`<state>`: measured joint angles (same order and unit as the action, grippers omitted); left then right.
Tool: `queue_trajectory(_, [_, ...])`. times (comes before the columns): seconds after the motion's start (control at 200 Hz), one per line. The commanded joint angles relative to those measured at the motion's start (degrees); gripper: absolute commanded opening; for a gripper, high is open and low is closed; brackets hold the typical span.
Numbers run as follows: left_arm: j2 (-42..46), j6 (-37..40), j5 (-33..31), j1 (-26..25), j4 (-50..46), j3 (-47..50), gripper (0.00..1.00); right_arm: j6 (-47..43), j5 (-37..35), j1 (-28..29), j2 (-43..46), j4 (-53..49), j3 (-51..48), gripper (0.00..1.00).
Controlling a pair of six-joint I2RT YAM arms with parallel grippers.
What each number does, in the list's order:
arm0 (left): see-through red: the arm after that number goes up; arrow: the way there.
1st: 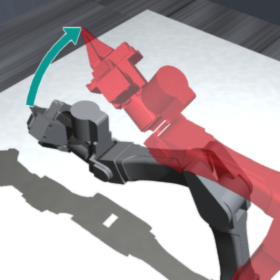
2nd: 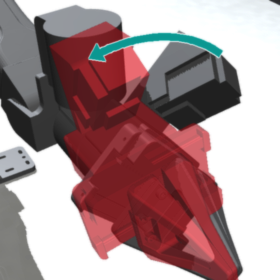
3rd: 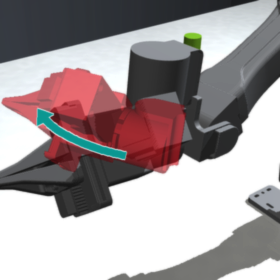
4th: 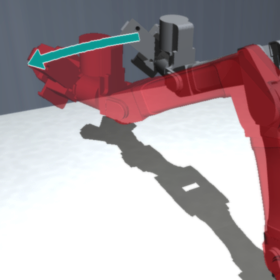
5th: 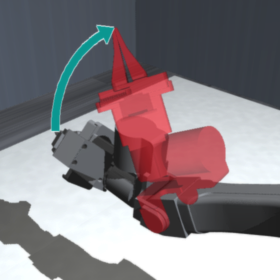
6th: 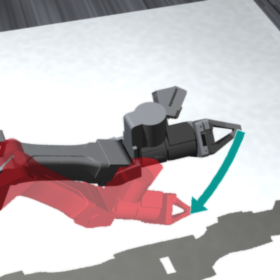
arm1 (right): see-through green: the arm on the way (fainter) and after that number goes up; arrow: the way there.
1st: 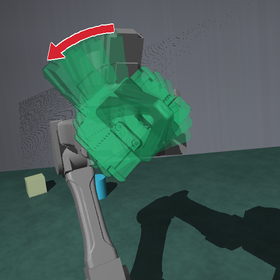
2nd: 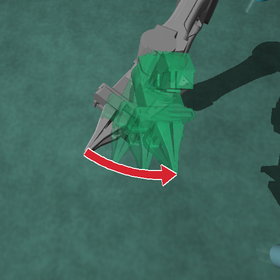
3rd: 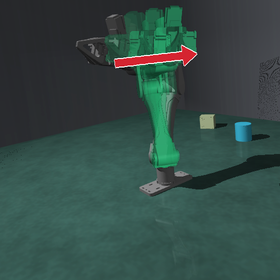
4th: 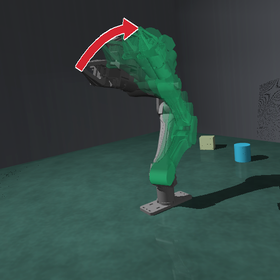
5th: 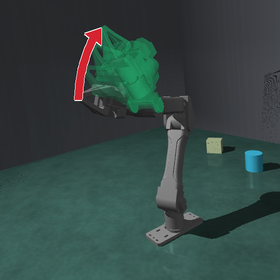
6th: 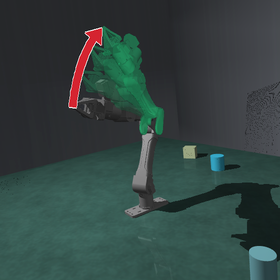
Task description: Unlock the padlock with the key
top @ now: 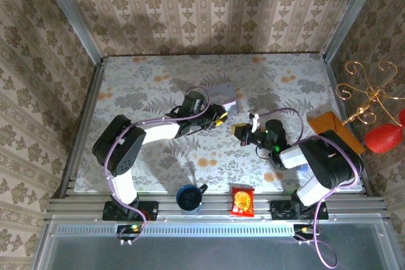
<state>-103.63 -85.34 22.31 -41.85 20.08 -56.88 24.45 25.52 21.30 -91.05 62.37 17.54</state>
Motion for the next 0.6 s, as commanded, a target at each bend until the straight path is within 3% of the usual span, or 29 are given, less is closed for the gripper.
queue_trajectory(0.0, [-0.08,-1.40,0.90,0.54,2.34,-1.73,0.00,0.67,-0.30,0.45,-0.92,2.41,1.60,0.00])
queue_trajectory(0.595, [-0.87,-1.83,1.49,0.56,3.01,-2.27,0.00,0.87,-0.87,0.49,-2.47,2.58,3.03,0.00])
